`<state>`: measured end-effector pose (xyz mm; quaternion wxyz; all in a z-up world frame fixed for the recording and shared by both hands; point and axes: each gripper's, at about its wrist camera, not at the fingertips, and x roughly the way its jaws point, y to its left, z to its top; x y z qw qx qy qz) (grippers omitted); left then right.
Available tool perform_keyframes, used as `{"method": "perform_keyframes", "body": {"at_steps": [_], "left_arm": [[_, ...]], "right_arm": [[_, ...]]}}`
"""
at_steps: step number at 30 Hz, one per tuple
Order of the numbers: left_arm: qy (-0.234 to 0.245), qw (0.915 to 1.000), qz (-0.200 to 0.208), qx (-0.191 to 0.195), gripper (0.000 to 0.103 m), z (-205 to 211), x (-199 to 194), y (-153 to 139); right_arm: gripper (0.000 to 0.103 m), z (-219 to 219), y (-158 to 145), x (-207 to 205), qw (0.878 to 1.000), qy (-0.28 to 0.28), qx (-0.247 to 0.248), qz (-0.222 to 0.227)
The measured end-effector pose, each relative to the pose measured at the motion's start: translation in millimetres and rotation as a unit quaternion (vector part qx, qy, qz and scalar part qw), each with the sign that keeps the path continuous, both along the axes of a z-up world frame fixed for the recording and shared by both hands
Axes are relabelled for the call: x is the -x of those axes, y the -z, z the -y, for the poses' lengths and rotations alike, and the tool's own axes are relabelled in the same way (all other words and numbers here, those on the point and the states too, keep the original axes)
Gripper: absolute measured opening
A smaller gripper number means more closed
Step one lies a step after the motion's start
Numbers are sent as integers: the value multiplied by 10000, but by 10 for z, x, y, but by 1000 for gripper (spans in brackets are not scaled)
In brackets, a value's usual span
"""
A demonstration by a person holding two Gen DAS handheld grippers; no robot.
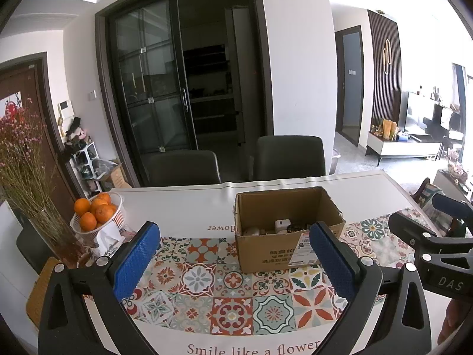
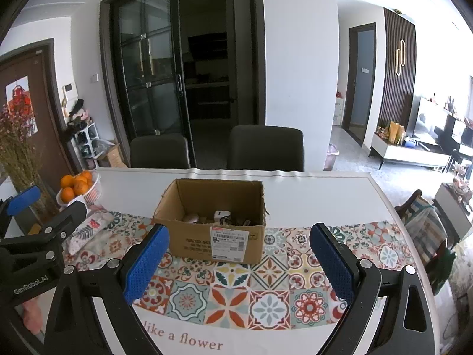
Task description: Organize rigid objects
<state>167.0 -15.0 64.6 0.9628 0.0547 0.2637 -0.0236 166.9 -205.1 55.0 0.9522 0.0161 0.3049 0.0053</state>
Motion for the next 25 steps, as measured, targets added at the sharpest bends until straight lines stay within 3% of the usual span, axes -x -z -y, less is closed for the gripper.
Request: {"method": "perform_keyframes", "body": {"at_steps": [25], "left_arm": [[23, 10000, -64, 67, 103, 77, 54, -11]], "right_arm": [[96, 46, -51, 18, 10000, 6, 24, 53]]}}
